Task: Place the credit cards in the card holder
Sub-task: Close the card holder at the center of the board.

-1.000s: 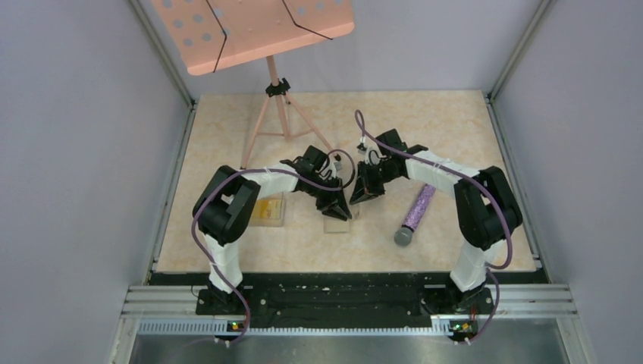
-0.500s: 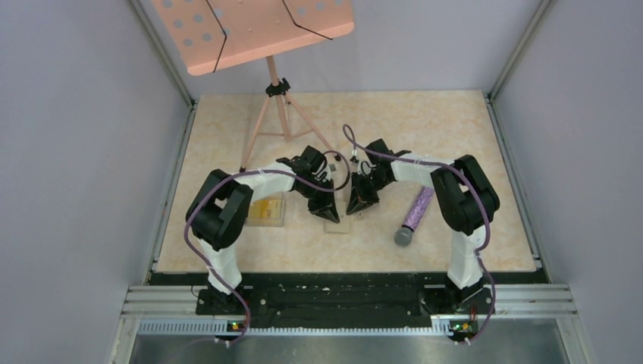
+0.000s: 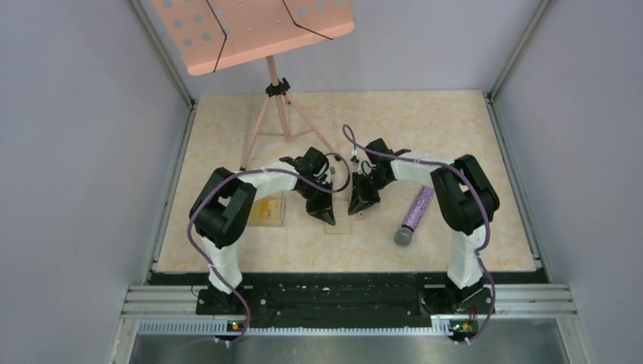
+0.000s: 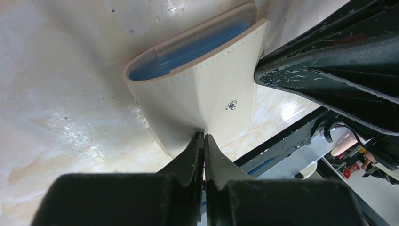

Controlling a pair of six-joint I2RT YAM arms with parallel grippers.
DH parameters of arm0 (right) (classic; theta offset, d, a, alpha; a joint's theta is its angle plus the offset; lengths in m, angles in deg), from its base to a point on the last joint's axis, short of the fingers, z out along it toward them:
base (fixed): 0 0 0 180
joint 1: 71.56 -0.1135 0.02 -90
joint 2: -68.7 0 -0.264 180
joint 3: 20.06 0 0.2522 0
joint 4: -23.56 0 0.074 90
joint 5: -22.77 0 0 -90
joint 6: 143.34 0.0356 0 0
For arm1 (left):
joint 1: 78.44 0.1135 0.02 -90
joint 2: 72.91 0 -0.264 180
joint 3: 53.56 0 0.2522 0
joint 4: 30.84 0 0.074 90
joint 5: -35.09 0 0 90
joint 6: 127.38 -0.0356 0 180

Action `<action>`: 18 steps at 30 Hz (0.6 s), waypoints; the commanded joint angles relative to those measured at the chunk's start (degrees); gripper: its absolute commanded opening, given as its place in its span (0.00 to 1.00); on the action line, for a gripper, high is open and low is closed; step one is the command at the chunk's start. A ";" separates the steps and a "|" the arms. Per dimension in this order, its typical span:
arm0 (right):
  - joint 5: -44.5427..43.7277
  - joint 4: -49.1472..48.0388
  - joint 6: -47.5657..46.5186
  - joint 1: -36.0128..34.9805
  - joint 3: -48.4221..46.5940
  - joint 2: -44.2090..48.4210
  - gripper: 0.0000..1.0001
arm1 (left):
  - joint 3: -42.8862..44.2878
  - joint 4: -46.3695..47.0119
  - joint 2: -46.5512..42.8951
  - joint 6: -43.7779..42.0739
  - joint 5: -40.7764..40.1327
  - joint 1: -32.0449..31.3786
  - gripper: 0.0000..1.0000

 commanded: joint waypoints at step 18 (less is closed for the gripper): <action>-5.40 -0.67 1.09 2.98 -1.79 9.11 0.00 | 1.15 -4.88 1.92 -3.65 -4.66 -1.36 0.02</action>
